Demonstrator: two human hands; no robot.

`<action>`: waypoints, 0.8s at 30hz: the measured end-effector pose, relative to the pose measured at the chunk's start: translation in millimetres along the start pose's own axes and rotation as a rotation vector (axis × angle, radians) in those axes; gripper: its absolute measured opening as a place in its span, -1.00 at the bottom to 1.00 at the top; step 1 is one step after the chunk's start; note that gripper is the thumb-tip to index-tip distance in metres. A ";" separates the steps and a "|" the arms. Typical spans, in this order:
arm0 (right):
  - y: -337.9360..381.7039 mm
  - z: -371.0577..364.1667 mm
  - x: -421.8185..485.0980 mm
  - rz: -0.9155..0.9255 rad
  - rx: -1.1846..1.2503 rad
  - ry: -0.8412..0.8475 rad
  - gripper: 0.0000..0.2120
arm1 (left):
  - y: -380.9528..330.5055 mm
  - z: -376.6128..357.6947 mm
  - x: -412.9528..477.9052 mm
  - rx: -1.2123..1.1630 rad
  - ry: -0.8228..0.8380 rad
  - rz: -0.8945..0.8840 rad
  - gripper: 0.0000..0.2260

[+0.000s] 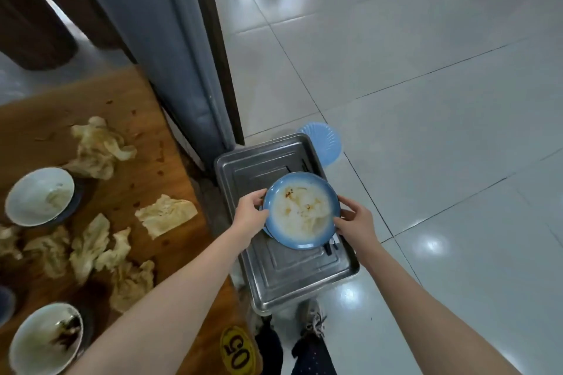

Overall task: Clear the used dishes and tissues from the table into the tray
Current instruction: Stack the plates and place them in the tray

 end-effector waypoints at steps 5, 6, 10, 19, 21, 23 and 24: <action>-26.4 -5.6 44.9 -0.046 -0.066 0.072 -0.49 | 26.7 -20.9 30.0 -0.060 -0.054 0.105 -0.59; -31.8 -5.6 54.3 -0.060 -0.077 0.085 -0.49 | 30.9 -25.8 35.1 -0.070 -0.068 0.125 -0.60; -51.1 -6.6 90.4 -0.117 -0.117 0.136 -0.50 | 46.1 -44.1 58.1 -0.103 -0.104 0.203 -0.59; -83.7 -23.0 160.0 -0.202 -0.213 0.254 -0.43 | 78.9 -67.9 103.2 -0.063 -0.213 0.383 -0.46; -88.4 -27.4 169.8 -0.219 -0.233 0.257 -0.43 | 84.3 -71.2 109.5 -0.061 -0.228 0.418 -0.47; -92.2 -31.6 175.3 -0.232 -0.238 0.269 -0.42 | 87.5 -74.5 112.6 -0.062 -0.254 0.448 -0.51; -93.6 -33.4 176.7 -0.236 -0.242 0.280 -0.43 | 87.8 -75.6 113.5 -0.056 -0.265 0.464 -0.52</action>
Point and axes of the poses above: each hand's wrist, its own x-axis towards the middle knuckle, its own z-axis out of the back of the hand, y = z × x, the point moved 1 cm from there along x, towards the middle knuckle, and after that the axes turned 6 degrees about x, right-handed, at the moved point
